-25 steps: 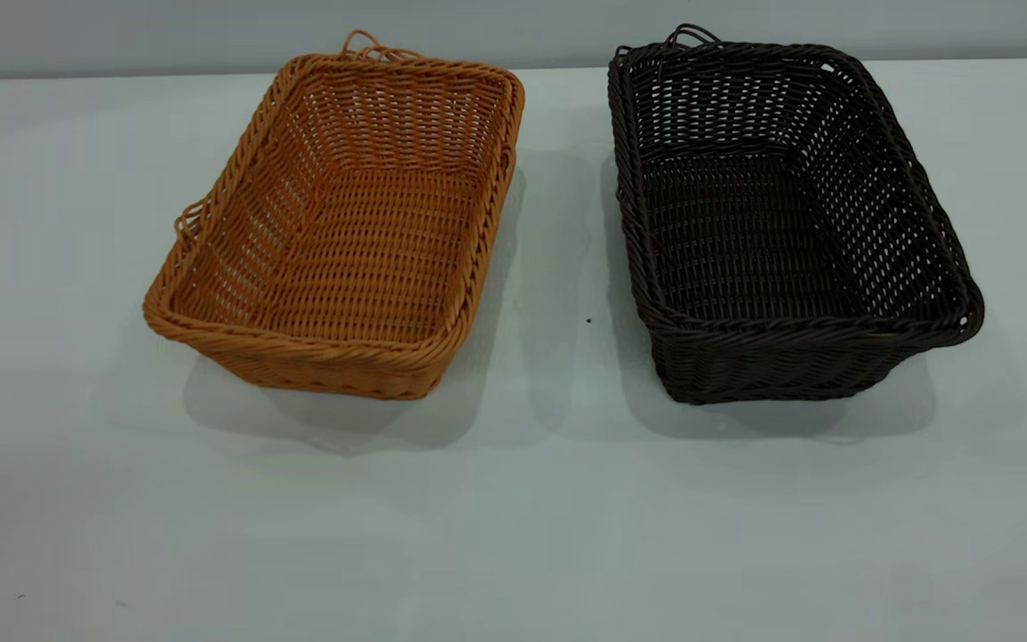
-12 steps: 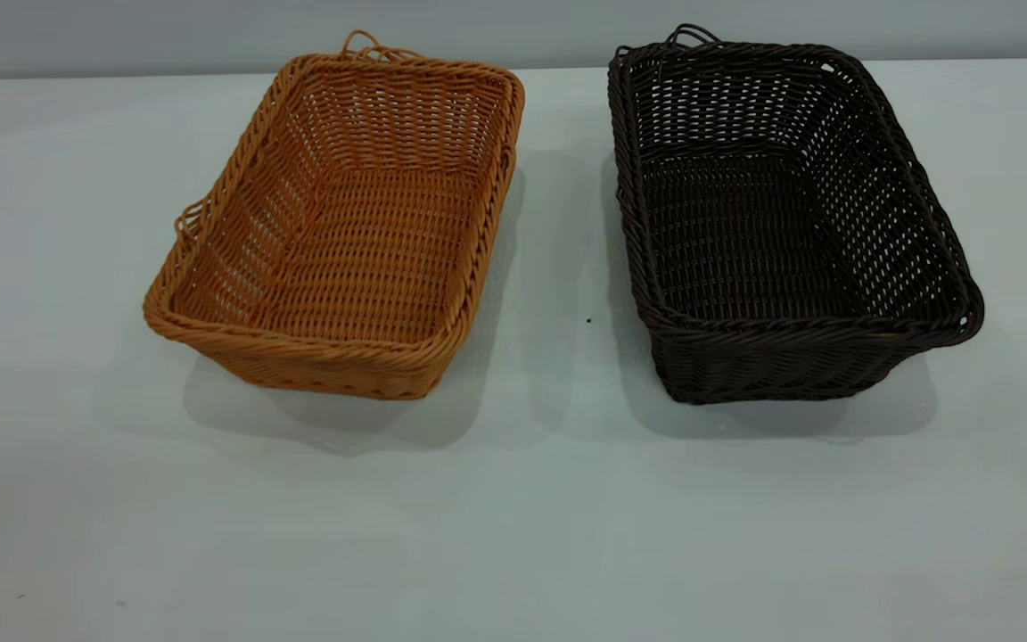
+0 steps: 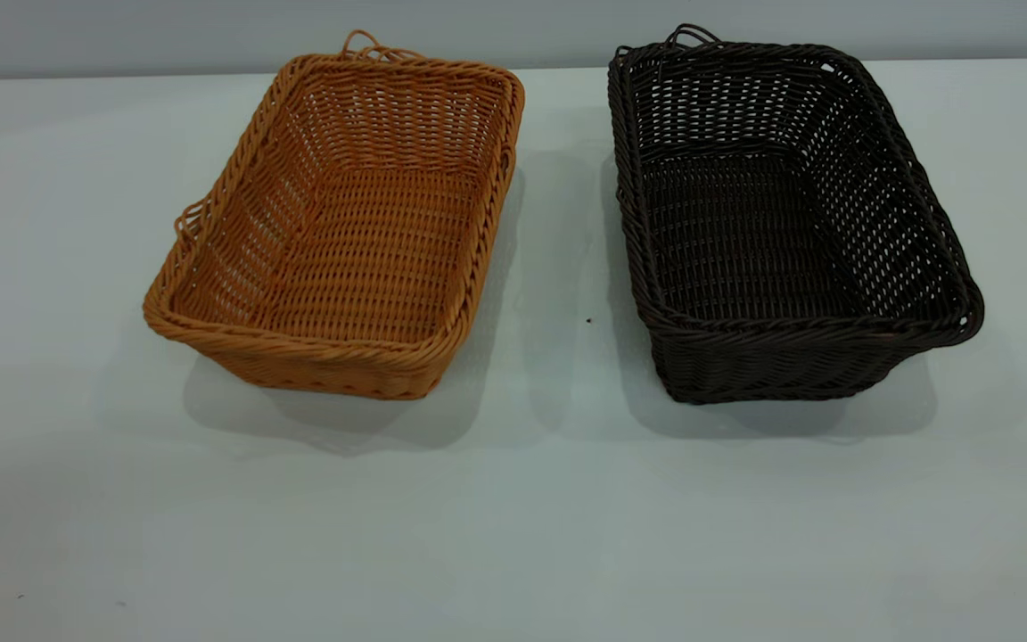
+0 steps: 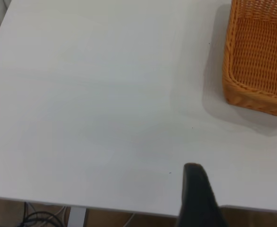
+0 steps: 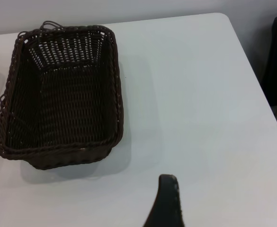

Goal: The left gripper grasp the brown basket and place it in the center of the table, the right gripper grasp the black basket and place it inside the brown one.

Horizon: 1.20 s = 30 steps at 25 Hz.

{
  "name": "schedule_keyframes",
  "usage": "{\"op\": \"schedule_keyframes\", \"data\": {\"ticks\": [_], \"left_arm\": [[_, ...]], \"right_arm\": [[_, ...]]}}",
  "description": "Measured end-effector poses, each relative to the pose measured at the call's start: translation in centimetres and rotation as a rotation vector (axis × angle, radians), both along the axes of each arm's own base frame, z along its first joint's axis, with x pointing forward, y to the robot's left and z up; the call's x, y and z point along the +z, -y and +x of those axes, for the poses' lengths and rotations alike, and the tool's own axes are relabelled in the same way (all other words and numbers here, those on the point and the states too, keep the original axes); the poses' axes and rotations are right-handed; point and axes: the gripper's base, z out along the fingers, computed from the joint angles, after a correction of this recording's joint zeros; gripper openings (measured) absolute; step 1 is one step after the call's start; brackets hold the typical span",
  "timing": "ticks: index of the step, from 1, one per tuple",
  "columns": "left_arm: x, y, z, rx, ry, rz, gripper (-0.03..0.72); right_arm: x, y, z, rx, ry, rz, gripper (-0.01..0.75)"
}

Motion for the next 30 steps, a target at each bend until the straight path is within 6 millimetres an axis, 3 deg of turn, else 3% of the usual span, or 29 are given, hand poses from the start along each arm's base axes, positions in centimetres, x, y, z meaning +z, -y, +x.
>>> {"op": "schedule_keyframes", "data": {"ticks": [3,6,11,15,20,25,30], "left_arm": [[0.3,0.0,0.4,-0.002,-0.013,0.002,0.417],[1.6,0.1,2.3,-0.010,-0.055,0.011,0.417],[3.1,0.3,8.0,-0.076,-0.151,0.060,0.435],[2.9,0.9,12.8,-0.150,-0.180,0.072,0.485],[1.8,1.2,17.9,-0.173,-0.214,0.058,0.521],[1.0,1.2,22.2,-0.167,-0.236,0.055,0.523],[0.6,1.3,24.8,-0.167,-0.265,0.053,0.524]], "right_arm": [[0.4,-0.2,0.8,0.013,-0.027,0.019,0.573],[0.7,-0.8,2.9,0.080,-0.104,0.036,0.589],[0.3,-2.0,7.7,0.229,-0.256,0.048,0.595],[-0.8,-3.4,11.9,0.337,-0.343,0.171,0.595],[-4.0,-5.3,16.8,0.437,-0.537,0.382,0.593],[-7.4,-9.1,20.3,0.529,-0.701,0.388,0.594],[-10.9,-12.5,23.7,0.311,-0.864,0.550,0.594]]}}
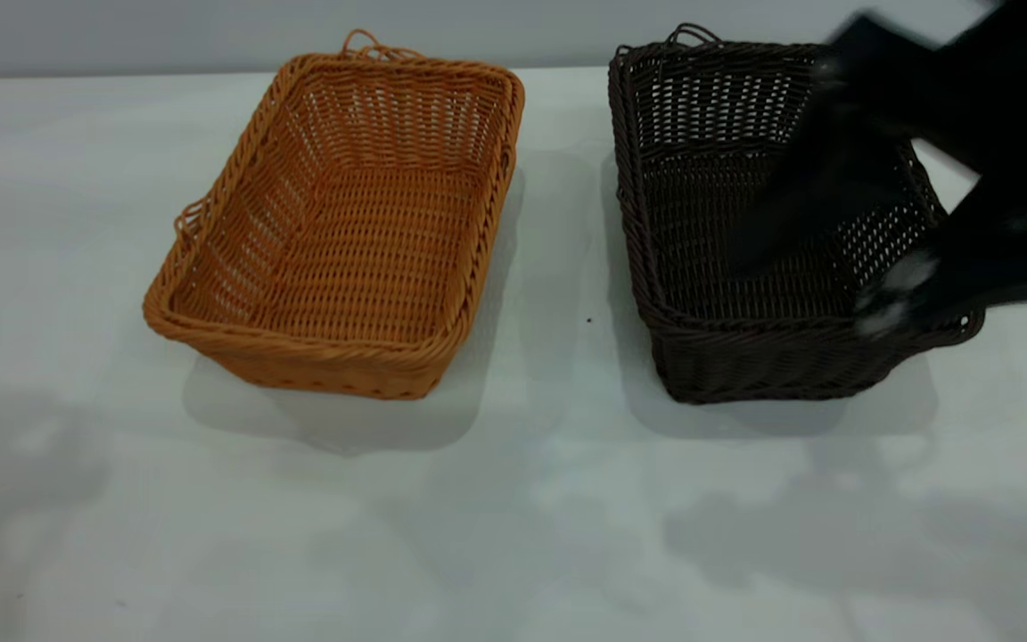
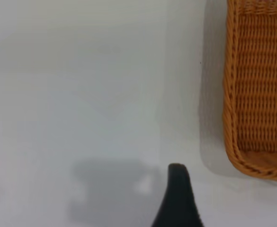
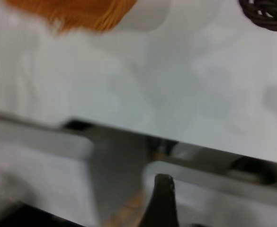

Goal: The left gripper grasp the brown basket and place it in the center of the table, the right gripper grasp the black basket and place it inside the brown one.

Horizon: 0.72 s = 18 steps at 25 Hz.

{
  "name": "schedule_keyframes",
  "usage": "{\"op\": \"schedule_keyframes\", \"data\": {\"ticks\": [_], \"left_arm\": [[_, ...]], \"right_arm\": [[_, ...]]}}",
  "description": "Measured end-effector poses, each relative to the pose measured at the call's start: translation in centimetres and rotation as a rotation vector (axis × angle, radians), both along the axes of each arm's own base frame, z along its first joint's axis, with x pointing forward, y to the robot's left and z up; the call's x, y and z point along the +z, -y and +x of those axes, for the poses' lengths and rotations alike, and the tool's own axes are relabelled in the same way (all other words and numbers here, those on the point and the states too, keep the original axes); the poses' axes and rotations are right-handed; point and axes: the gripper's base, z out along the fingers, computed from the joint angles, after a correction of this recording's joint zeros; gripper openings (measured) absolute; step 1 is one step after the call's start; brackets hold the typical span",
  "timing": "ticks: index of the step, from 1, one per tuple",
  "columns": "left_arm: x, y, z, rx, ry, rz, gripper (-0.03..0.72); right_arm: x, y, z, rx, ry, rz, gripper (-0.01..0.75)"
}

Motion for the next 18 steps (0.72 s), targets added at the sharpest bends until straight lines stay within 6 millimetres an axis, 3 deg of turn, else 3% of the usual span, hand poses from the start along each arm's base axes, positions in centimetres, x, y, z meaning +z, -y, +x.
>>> {"op": "schedule_keyframes", "data": {"ticks": [5,10,18], "left_arm": [[-0.7,0.0,1.0,0.001,-0.024,0.001,0.524],[-0.8,0.0,1.2,0.002,-0.028,-0.001,0.524],[-0.8,0.0,1.2,0.003,-0.026,-0.003,0.524]], "right_arm": [[-4.0,-1.1,1.7,-0.329,-0.253,0.105,0.594],[-6.4,-1.7,3.3,-0.665,-0.410,0.255,0.594],[-8.7,-1.2,3.9,-0.897,-0.500,0.216,0.592]]}}
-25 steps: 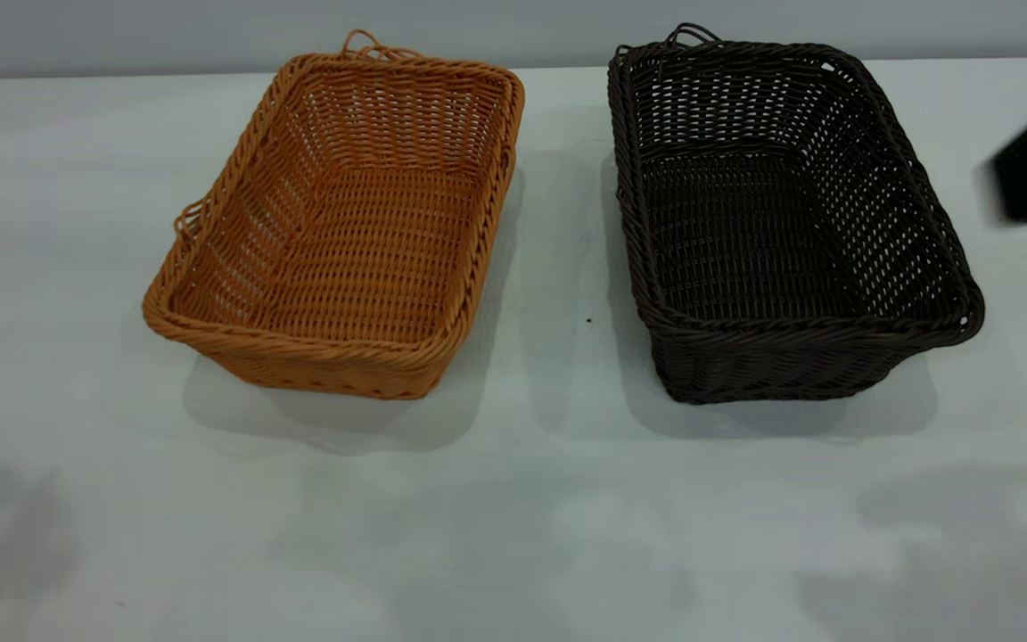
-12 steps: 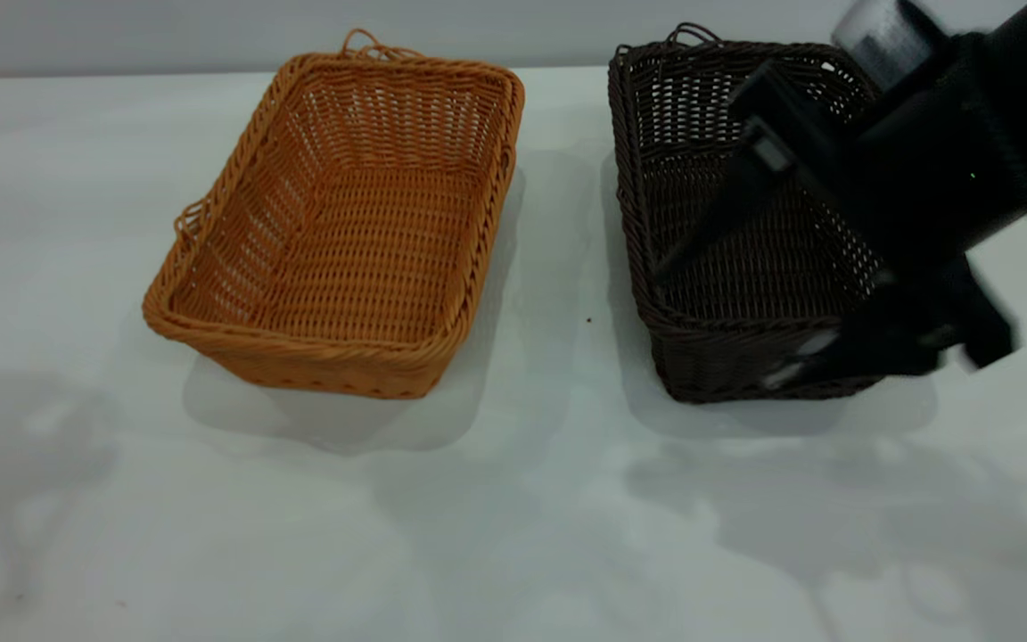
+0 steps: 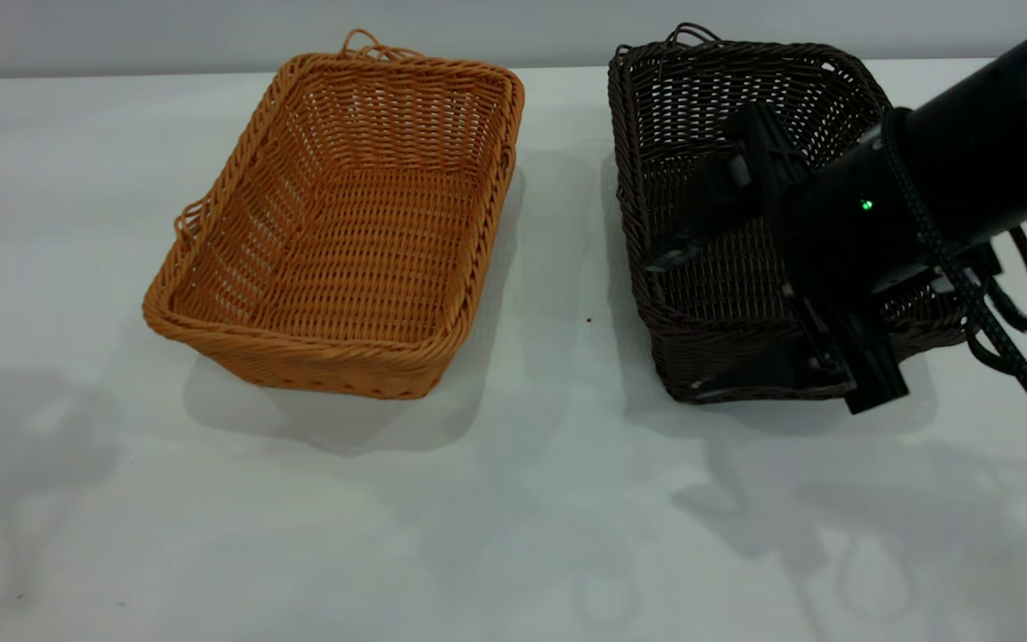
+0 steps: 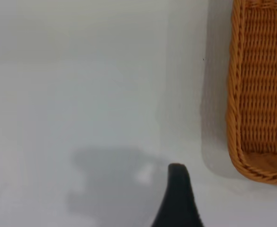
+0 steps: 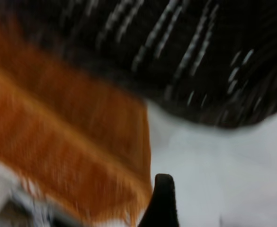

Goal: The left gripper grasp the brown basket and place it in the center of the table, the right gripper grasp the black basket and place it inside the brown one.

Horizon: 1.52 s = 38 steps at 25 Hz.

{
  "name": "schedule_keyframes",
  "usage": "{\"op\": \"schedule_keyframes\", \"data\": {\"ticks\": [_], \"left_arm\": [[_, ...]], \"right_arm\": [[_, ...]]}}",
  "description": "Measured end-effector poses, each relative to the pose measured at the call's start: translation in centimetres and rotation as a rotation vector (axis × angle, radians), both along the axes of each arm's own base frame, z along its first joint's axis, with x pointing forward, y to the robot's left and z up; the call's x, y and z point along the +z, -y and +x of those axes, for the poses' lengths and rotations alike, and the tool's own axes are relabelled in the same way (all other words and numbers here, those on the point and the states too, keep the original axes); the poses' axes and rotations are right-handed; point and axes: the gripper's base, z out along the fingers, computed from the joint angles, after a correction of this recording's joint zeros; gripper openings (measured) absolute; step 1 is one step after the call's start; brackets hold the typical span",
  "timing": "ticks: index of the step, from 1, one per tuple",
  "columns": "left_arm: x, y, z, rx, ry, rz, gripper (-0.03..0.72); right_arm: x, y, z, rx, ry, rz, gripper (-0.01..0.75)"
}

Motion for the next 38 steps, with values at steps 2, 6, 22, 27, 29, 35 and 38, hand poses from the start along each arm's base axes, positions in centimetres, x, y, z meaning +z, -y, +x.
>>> {"op": "schedule_keyframes", "data": {"ticks": [2,6,22,27,29,35,38], "left_arm": [[0.0,0.0,0.0,0.000,0.005,0.000,0.524],[-0.1,0.0,0.4,0.003,0.019,0.000,0.524],[-3.3,0.2,3.8,0.015,-0.098,-0.017,0.524],[-5.8,0.2,7.3,0.017,-0.166,-0.016,0.524],[-7.2,0.3,8.7,0.015,-0.192,-0.014,0.524],[-11.8,2.8,13.2,-0.034,-0.281,-0.026,0.524],[-13.6,4.9,15.0,-0.085,-0.308,-0.036,0.524]], "right_arm": [[-0.3,0.5,0.2,-0.059,-0.016,-0.055,0.592],[-0.6,0.4,0.5,-0.128,-0.020,-0.140,0.590],[-4.6,0.4,2.9,-0.218,-0.069,-0.268,0.531],[-5.0,1.0,3.0,-0.247,-0.065,-0.330,0.531],[-5.0,1.0,3.0,-0.251,-0.066,-0.331,0.531],[-5.0,1.0,3.0,-0.251,-0.066,-0.330,0.531],[-5.0,1.0,3.0,-0.251,-0.066,-0.330,0.531]]}}
